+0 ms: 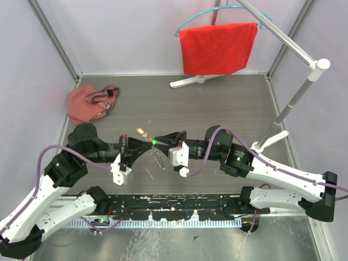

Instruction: Put the keys on the keyring

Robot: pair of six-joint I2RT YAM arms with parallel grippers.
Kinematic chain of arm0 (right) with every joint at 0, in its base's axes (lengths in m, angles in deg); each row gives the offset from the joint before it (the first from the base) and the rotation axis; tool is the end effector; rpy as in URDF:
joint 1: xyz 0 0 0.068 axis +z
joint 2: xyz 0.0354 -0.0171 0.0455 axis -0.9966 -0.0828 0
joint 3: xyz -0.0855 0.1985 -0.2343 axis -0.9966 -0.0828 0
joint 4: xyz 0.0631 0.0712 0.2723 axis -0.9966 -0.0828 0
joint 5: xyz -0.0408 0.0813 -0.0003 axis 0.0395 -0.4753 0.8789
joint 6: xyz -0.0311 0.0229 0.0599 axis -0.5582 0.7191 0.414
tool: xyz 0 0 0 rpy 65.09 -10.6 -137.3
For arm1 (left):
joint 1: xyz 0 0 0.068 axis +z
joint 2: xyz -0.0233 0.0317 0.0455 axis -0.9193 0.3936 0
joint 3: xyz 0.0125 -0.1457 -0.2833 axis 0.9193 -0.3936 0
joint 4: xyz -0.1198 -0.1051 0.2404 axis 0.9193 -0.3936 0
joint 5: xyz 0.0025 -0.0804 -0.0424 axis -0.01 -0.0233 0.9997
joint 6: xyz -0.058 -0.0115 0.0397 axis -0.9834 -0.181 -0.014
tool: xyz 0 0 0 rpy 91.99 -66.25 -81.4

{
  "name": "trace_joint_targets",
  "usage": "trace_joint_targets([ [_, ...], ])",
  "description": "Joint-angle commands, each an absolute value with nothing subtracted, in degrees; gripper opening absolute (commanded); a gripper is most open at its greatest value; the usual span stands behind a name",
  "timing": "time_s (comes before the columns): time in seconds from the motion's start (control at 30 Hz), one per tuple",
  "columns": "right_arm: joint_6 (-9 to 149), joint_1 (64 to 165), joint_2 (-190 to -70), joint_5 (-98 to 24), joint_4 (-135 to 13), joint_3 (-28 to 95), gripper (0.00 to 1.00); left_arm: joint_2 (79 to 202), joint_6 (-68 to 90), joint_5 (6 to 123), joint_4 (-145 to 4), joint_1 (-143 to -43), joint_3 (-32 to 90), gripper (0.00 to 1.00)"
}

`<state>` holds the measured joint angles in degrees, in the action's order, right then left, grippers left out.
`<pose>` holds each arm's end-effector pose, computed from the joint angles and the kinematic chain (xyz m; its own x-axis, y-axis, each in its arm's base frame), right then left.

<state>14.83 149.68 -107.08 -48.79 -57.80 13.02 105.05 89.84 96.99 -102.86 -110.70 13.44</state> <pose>0.0959 0.2445 0.4237 0.7415 -0.0891 -0.6650 -0.6612 0.0717 -0.7468 0.0742 -0.1243 0.4219 0.8446 0.1596 -0.5110 0.5291 -0.1024 0.8424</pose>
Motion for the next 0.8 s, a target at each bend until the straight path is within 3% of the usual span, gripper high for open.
trace_joint_targets([
  [0.0,12.7,150.2,-105.5,-45.8,-59.8,14.8,0.33,104.3,90.3,97.5,-99.3,-110.9,12.7,0.0],
  [0.43,16.2,150.9,-105.1,-47.1,-58.7,15.0,0.34,104.8,88.9,96.9,-98.7,-110.8,12.8,0.0],
  [0.77,16.8,151.6,-107.3,-46.8,-55.7,15.3,0.29,105.0,87.9,97.6,-98.5,-110.8,12.9,0.0],
])
